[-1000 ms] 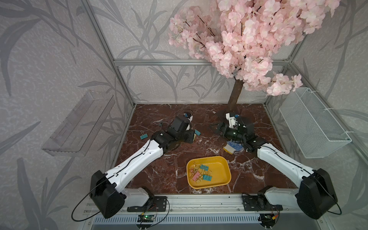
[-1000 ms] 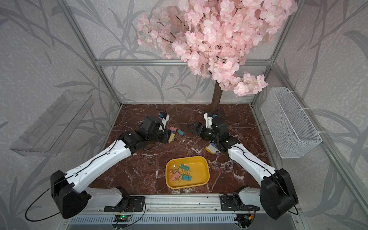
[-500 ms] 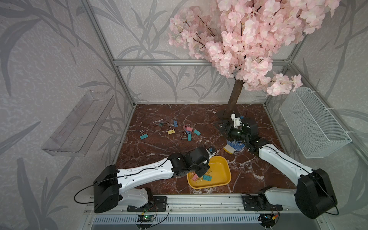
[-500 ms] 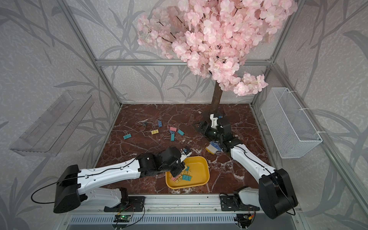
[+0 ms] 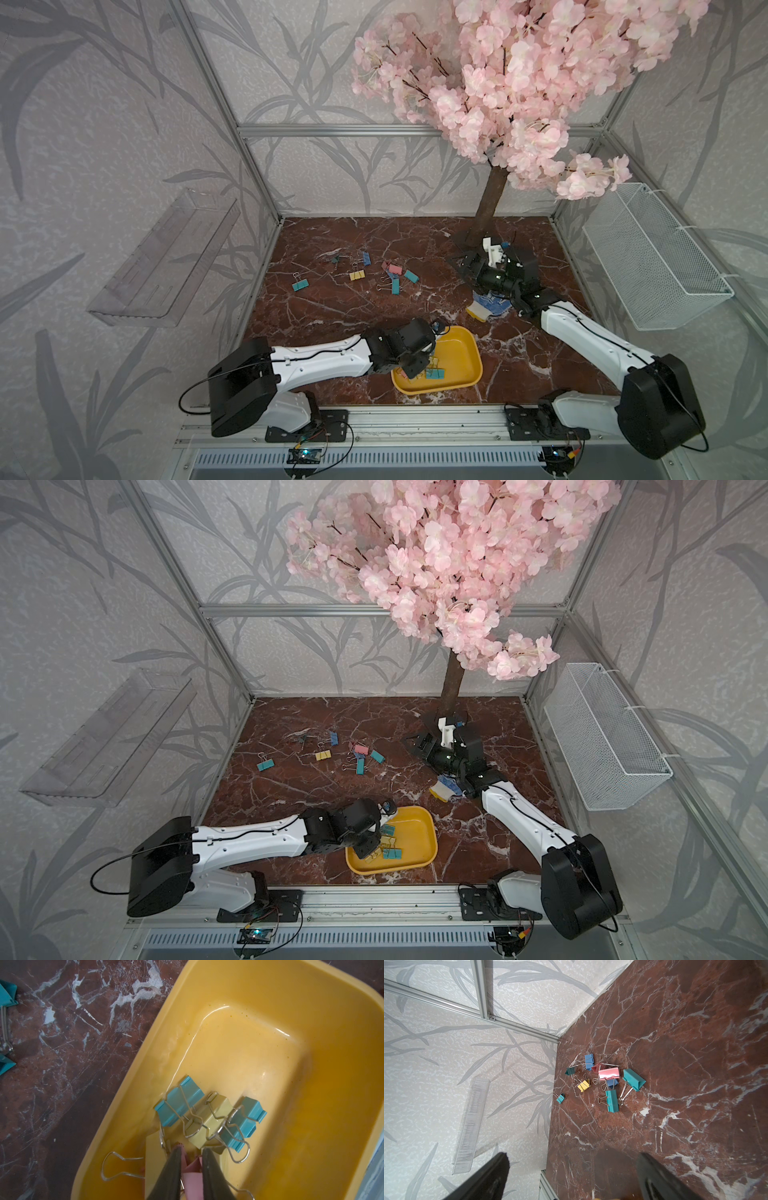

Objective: Put the binder clips in the storage box
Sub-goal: Place the binder clip in the storage box, then pick up the binder clip at the center of the board.

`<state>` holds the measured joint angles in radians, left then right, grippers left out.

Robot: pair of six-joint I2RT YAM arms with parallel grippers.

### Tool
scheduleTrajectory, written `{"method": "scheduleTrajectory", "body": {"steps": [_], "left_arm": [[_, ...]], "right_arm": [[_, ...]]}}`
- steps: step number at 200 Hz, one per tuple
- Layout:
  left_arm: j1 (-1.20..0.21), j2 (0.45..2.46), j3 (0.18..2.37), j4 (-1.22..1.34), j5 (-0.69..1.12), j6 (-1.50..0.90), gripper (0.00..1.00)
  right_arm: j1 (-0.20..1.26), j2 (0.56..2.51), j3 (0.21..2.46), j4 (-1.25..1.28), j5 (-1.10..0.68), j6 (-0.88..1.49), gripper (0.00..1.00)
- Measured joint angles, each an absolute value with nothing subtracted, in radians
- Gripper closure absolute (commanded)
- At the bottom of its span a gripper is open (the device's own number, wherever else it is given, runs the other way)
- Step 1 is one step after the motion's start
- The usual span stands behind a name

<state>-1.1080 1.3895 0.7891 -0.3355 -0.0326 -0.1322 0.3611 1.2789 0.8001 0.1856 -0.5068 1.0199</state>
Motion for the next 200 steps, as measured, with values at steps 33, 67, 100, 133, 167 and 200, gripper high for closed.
{"method": "scheduleTrajectory", "body": {"steps": [33, 67, 100, 133, 167, 200], "left_arm": [[-1.102, 1.356, 0.797, -0.337, -0.084, -0.166, 0.80], [-0.922, 1.248, 0.846, -0.335, -0.130, -0.272, 0.86], [-0.590, 1.191, 0.888, -0.339, -0.167, -0.400, 0.86], [-0.250, 1.226, 0.889, -0.342, -0.150, -0.508, 0.83], [0.077, 1.336, 0.873, -0.245, -0.044, -0.622, 0.70], [0.239, 1.521, 0.902, -0.160, 0.059, -0.652, 0.56]], "right_arm": [[0.361, 1.278, 0.800, 0.181, -0.507, 1.017, 0.01], [0.372, 1.271, 0.800, 0.168, -0.506, 1.003, 0.01], [0.395, 1.267, 0.800, 0.166, -0.504, 0.999, 0.01], [0.408, 1.265, 0.800, 0.159, -0.501, 0.998, 0.01], [0.408, 1.260, 0.800, 0.159, -0.498, 0.998, 0.01], [0.408, 1.252, 0.798, 0.161, -0.498, 0.999, 0.01]]}}
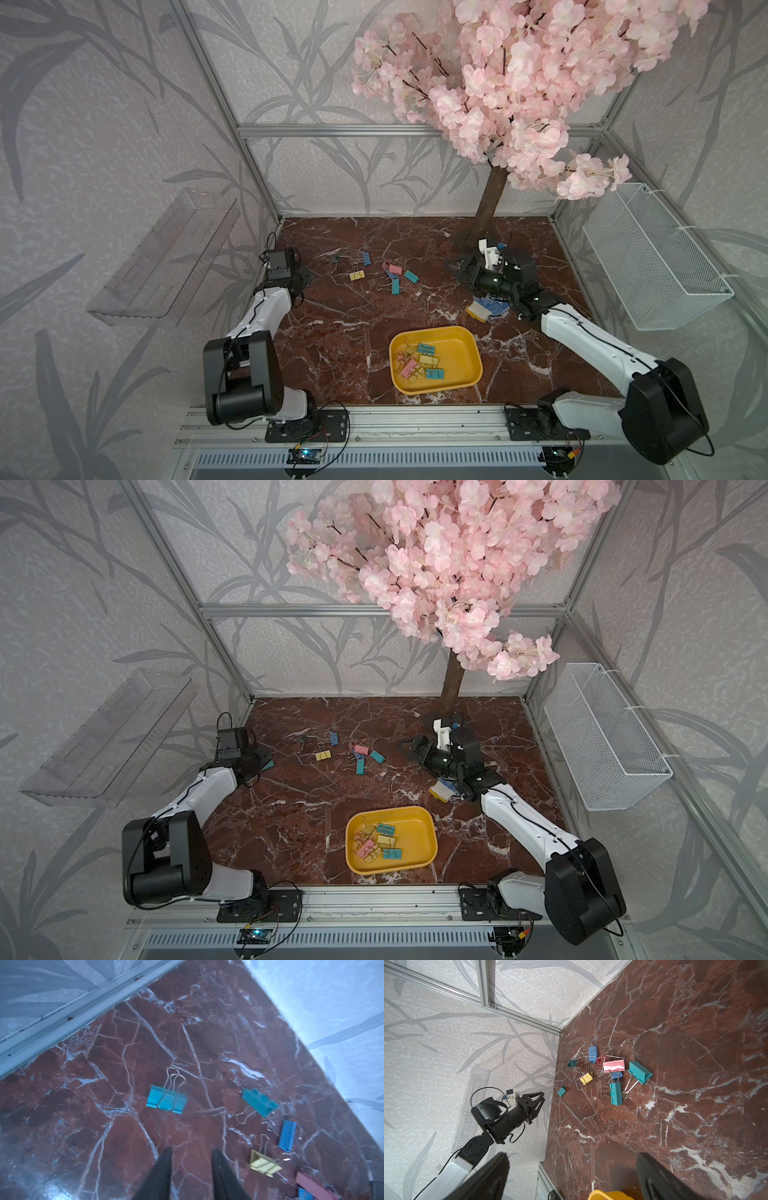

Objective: Put the binder clips in the storage box
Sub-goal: Pick up the binder clip at the center of the board.

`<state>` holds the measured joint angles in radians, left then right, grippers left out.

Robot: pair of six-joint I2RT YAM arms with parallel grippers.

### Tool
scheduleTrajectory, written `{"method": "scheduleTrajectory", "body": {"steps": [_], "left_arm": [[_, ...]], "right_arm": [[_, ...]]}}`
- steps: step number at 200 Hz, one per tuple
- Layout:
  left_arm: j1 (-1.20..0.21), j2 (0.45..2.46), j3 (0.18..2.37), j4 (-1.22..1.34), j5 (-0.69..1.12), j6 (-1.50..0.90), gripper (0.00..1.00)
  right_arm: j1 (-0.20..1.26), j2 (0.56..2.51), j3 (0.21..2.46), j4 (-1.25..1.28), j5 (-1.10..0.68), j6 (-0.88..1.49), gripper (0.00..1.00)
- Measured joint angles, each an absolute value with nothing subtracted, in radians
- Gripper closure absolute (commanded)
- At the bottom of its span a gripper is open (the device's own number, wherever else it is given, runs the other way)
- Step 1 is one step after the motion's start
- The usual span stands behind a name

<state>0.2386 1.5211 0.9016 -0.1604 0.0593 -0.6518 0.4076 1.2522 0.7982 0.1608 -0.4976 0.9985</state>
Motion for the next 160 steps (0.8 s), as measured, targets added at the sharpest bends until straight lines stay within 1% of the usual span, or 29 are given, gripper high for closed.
{"method": "scheduleTrajectory", "body": {"steps": [20, 48, 59, 73, 105, 125, 140, 160], "left_arm": [[0.298, 1.642, 0.950, -0.128, 0.117, -0.644, 0.47], [0.363, 1.750, 1.009, -0.085, 0.207, -0.618, 0.39], [0.381, 1.787, 1.042, -0.073, 0.239, -0.608, 0.37], [0.397, 1.829, 1.088, -0.073, 0.264, -0.588, 0.36], [0.405, 1.896, 1.163, -0.082, 0.307, -0.533, 0.49], [0.404, 1.908, 1.163, -0.095, 0.334, -0.510, 0.54], [0.401, 1.909, 1.160, -0.104, 0.352, -0.497, 0.63], [0.397, 1.909, 1.160, -0.111, 0.366, -0.482, 0.70]], "right_arm": [[0.408, 1.246, 0.787, 0.165, -0.498, 1.001, 0.01], [0.408, 1.245, 0.780, 0.170, -0.498, 1.003, 0.01], [0.408, 1.245, 0.780, 0.171, -0.497, 1.003, 0.01], [0.408, 1.245, 0.780, 0.173, -0.497, 1.003, 0.01], [0.408, 1.252, 0.782, 0.175, -0.498, 1.003, 0.01], [0.408, 1.263, 0.784, 0.176, -0.498, 1.003, 0.01], [0.408, 1.271, 0.784, 0.176, -0.498, 1.003, 0.01], [0.408, 1.275, 0.784, 0.179, -0.498, 1.006, 0.01]]}}
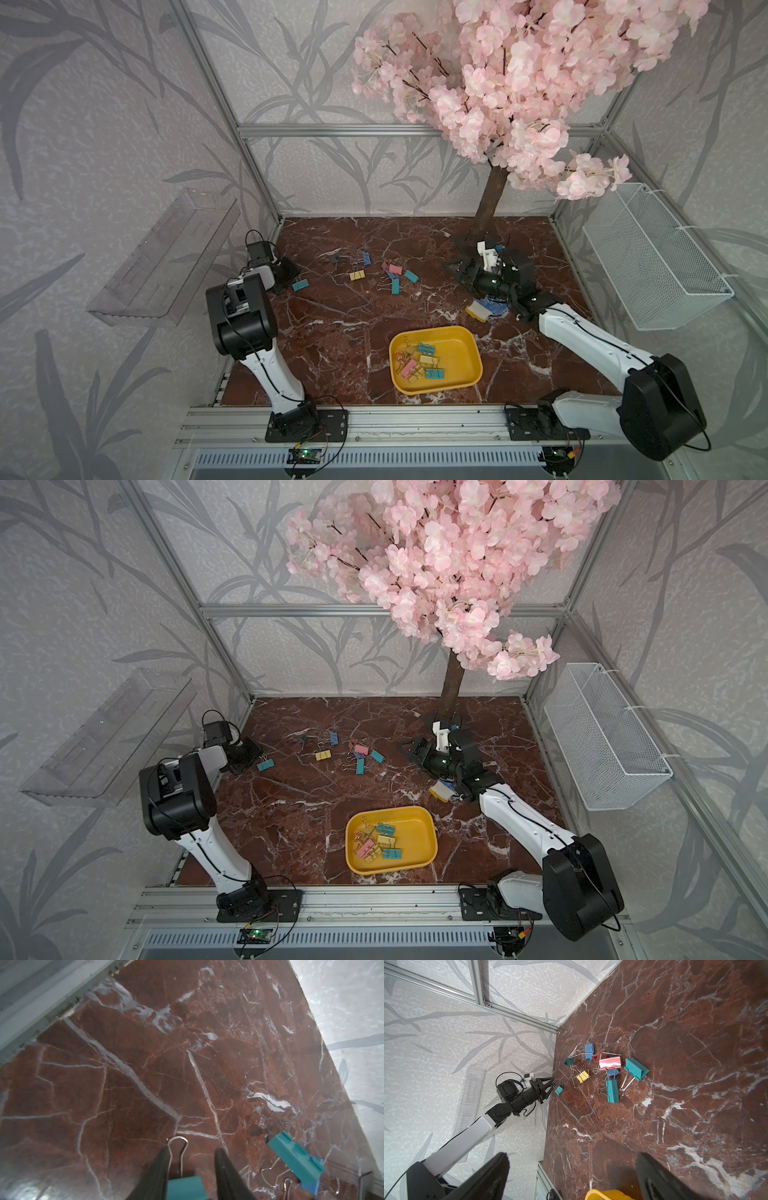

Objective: Put the binder clips in the storage box
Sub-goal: Pick up the binder clip at the center of the board.

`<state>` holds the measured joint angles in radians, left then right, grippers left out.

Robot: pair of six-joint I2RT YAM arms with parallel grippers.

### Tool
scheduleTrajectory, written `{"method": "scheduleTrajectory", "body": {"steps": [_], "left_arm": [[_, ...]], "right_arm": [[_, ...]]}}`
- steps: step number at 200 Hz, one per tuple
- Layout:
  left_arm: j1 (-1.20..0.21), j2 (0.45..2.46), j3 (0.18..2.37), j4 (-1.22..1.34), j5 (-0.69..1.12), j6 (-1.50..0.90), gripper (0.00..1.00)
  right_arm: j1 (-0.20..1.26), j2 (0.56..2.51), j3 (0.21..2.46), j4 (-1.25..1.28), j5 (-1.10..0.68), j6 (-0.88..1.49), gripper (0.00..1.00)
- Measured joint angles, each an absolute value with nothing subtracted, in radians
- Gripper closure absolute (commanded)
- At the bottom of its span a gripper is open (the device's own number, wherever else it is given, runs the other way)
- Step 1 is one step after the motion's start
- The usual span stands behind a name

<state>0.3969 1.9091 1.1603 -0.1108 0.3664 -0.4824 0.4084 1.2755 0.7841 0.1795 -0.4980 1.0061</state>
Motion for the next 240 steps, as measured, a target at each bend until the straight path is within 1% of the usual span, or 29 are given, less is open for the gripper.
{"method": "scheduleTrajectory", "body": {"steps": [41, 104, 135, 171, 212, 240], "left_arm": [[0.356, 1.898, 1.134, -0.140, 0.356, -0.463, 0.77], [0.213, 1.811, 1.070, -0.229, 0.212, -0.420, 0.79], [0.165, 1.756, 1.049, -0.249, 0.126, -0.410, 0.88], [0.154, 1.711, 1.038, -0.278, 0.073, -0.400, 1.00], [0.150, 1.670, 1.037, -0.311, 0.080, -0.397, 1.00], [0.097, 1.562, 1.029, -0.337, 0.127, -0.395, 1.00]], "right_arm": [[0.413, 1.275, 0.784, 0.184, -0.498, 1.007, 0.01], [0.414, 1.269, 0.784, 0.184, -0.498, 1.007, 0.01], [0.416, 1.250, 0.783, 0.184, -0.497, 1.007, 0.01], [0.419, 1.240, 0.782, 0.186, -0.497, 1.007, 0.01], [0.419, 1.240, 0.782, 0.188, -0.497, 1.010, 0.01], [0.419, 1.240, 0.782, 0.188, -0.495, 1.010, 0.01]]}}
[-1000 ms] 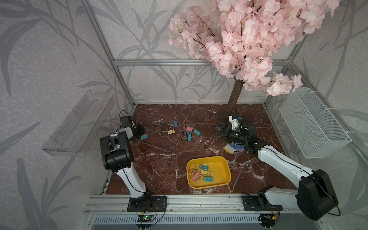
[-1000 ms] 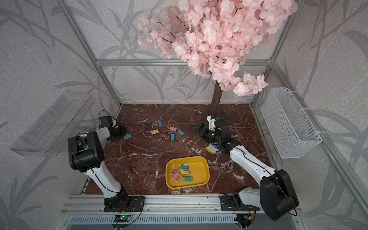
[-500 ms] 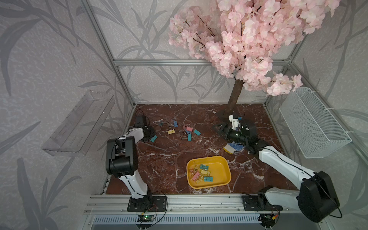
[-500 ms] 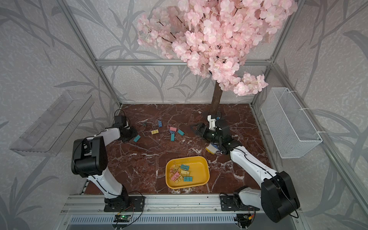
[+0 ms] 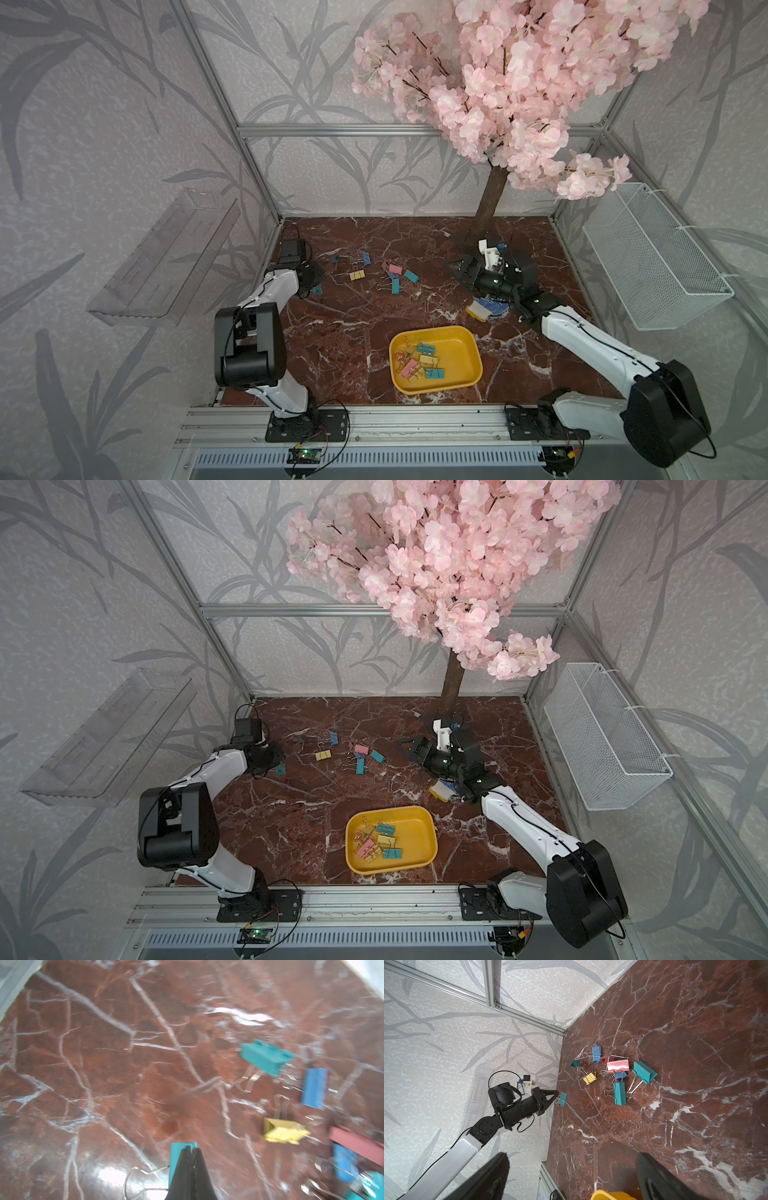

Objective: Put the binder clips in the storage box
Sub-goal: Pick up the binder clip at the center of the board, then place the binder clip in the storage box.

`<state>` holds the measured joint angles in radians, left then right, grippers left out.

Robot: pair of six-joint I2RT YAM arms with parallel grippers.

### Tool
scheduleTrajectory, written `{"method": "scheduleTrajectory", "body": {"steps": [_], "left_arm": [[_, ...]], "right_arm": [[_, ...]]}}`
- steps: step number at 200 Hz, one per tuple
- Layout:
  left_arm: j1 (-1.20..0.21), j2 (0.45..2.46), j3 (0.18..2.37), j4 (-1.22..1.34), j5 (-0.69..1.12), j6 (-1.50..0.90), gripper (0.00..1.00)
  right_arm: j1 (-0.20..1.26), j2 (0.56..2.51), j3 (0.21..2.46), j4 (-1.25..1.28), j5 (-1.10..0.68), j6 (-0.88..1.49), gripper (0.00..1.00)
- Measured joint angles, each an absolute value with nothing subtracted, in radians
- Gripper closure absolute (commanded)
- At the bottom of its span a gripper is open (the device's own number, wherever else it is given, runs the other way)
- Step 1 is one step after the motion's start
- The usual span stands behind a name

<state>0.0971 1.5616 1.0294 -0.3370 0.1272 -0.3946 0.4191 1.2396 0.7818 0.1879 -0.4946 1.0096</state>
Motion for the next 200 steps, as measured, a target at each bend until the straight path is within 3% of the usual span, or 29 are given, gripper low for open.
{"method": "scheduleTrajectory", "body": {"steps": [38, 85, 124, 200], "left_arm": [[-0.151, 1.321, 1.002, -0.328, 0.193, -0.379, 1.00], [-0.656, 1.116, 0.977, -0.275, 0.198, -0.305, 1.00], [-1.062, 1.083, 0.837, -0.205, 0.073, -0.069, 1.00], [-1.149, 1.341, 0.792, -0.126, -0.102, 0.165, 1.00]], "right_arm": [[0.419, 1.240, 0.782, 0.188, -0.489, 0.997, 0.01], [0.392, 1.260, 0.782, 0.207, -0.498, 1.002, 0.01], [0.370, 1.279, 0.782, 0.211, -0.499, 1.007, 0.01], [0.360, 1.272, 0.782, 0.207, -0.499, 1.016, 0.01]]}}
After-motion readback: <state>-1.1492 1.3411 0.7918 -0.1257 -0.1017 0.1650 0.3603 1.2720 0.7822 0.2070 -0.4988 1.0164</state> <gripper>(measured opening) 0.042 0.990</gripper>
